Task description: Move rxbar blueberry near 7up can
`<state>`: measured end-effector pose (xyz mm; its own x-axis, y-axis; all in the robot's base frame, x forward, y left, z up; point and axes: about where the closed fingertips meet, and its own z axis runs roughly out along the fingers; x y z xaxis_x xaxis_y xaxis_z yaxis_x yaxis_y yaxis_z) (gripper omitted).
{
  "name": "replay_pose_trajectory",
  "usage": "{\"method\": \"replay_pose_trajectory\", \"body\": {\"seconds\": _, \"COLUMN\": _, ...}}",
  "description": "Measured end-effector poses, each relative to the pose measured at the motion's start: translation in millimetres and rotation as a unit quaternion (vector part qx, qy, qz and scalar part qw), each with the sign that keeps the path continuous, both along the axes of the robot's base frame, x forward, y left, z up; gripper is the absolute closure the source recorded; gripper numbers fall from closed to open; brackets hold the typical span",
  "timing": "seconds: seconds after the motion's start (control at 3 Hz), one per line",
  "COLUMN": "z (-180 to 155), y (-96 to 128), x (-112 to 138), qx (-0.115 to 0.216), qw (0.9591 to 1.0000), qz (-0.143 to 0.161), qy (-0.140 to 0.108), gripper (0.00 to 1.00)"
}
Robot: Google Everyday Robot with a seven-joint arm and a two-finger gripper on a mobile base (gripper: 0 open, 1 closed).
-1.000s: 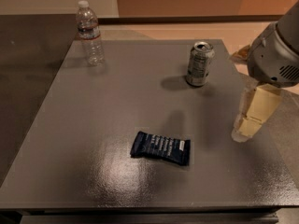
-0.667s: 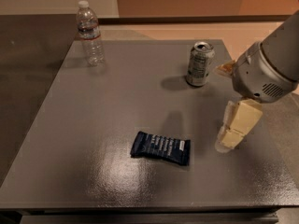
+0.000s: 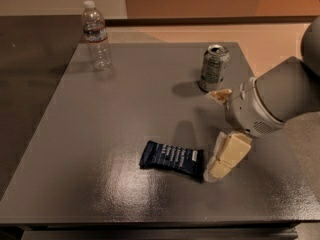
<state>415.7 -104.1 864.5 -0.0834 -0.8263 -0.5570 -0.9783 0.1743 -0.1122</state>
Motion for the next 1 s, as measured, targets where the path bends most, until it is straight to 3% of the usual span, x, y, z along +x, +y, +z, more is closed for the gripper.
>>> {"method": "replay_pose_trajectory", "body": {"seconds": 1.0, "z": -39, "y": 28, "x": -15, "qx": 0.054, "qw": 0.9982, "qz": 0.020, "qy": 0.015, "gripper": 0.00}}
